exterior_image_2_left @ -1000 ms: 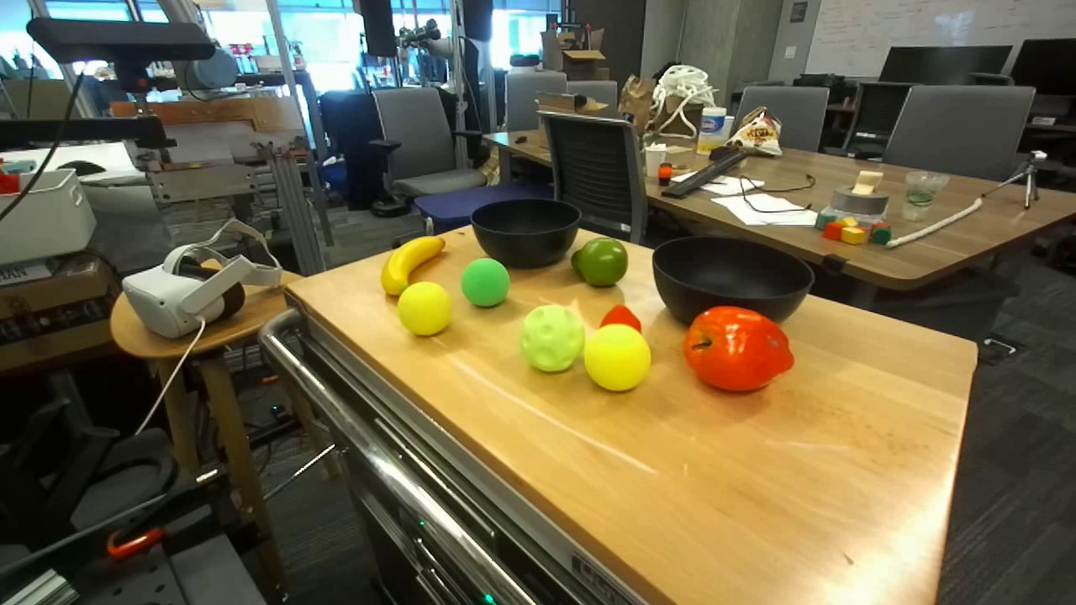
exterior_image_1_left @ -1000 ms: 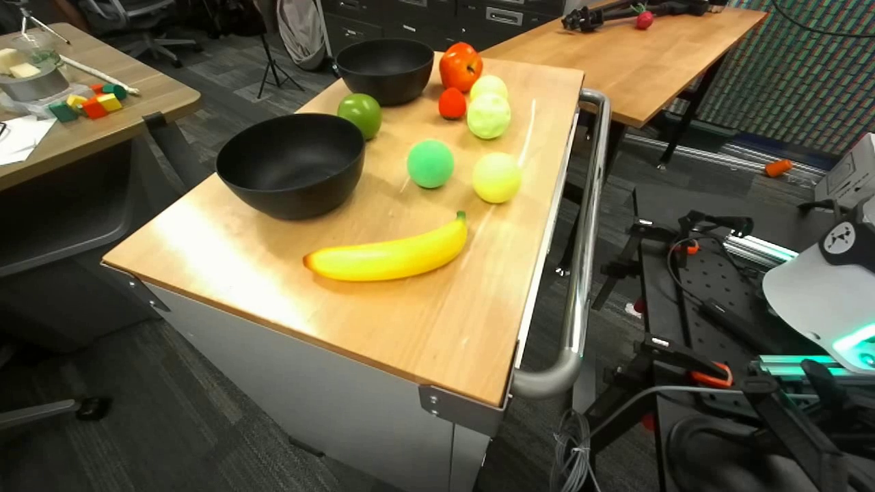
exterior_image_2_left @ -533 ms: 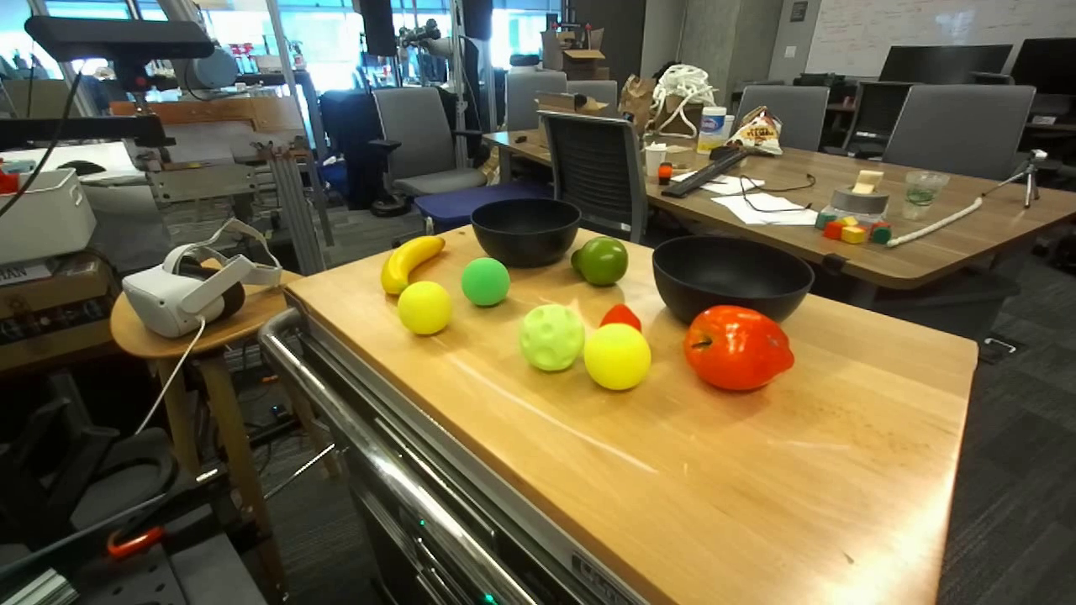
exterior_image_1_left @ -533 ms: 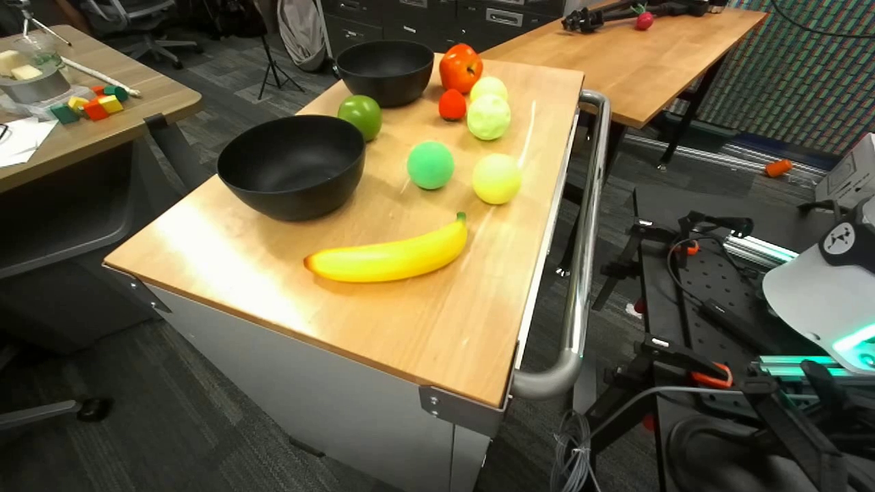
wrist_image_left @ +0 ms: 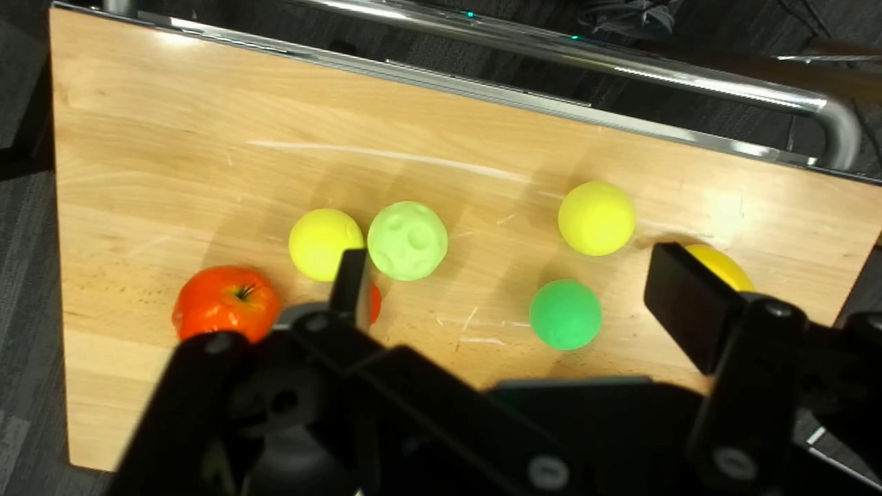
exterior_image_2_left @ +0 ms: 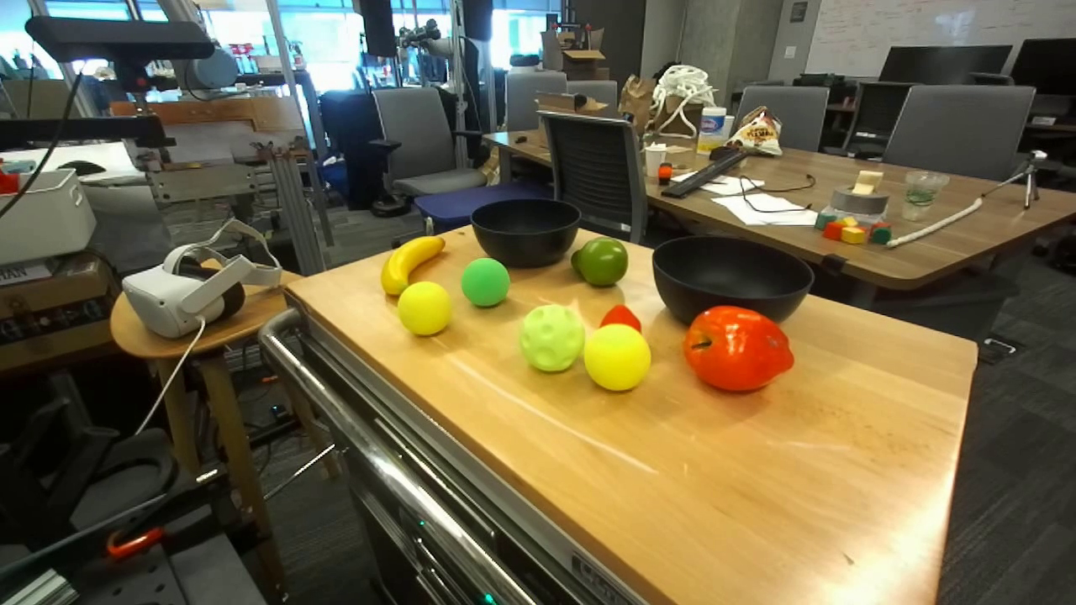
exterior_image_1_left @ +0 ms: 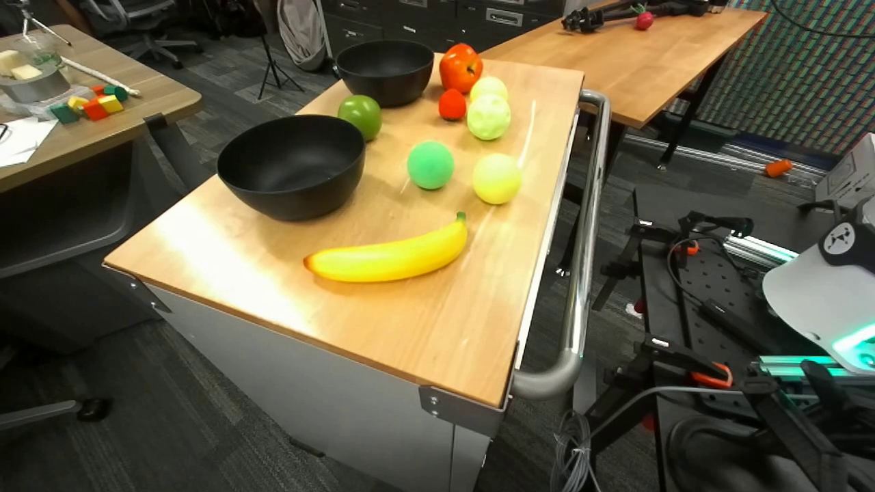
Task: Put the fruits in the bowls one by one then move the apple to the left
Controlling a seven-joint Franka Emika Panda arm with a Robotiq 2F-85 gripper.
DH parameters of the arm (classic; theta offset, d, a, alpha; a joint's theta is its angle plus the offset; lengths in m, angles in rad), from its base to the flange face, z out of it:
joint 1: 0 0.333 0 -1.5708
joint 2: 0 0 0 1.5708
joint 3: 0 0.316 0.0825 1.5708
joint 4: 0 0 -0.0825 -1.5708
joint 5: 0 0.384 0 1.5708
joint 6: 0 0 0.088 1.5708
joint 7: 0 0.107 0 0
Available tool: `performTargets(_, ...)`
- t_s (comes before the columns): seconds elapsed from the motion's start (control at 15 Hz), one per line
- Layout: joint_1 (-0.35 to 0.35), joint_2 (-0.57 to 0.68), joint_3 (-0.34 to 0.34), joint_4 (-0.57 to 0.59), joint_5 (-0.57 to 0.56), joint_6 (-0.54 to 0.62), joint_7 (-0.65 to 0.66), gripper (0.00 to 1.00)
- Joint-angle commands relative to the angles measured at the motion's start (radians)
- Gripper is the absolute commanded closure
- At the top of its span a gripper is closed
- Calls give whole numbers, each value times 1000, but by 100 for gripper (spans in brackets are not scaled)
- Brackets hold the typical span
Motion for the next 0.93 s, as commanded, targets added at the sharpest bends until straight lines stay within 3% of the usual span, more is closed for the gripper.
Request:
performTargets(0.0,33,12,-28,9,21,-13,-139,0)
performTargets(0.07,42,27,-16,7,7,50,-151,0)
performTargets(0.13,94,24,56,-47,48,100,-86,0)
performTargets(0.4,201,130,123,-21,190,281,-107,0)
performTargets(0.47,230,169,151,-5,276,270,-63,0)
performTargets(0.53,189,107,135,-44,189,247,-87,0)
performTargets(0.87,225,174,165,-24,255,268,-56,0)
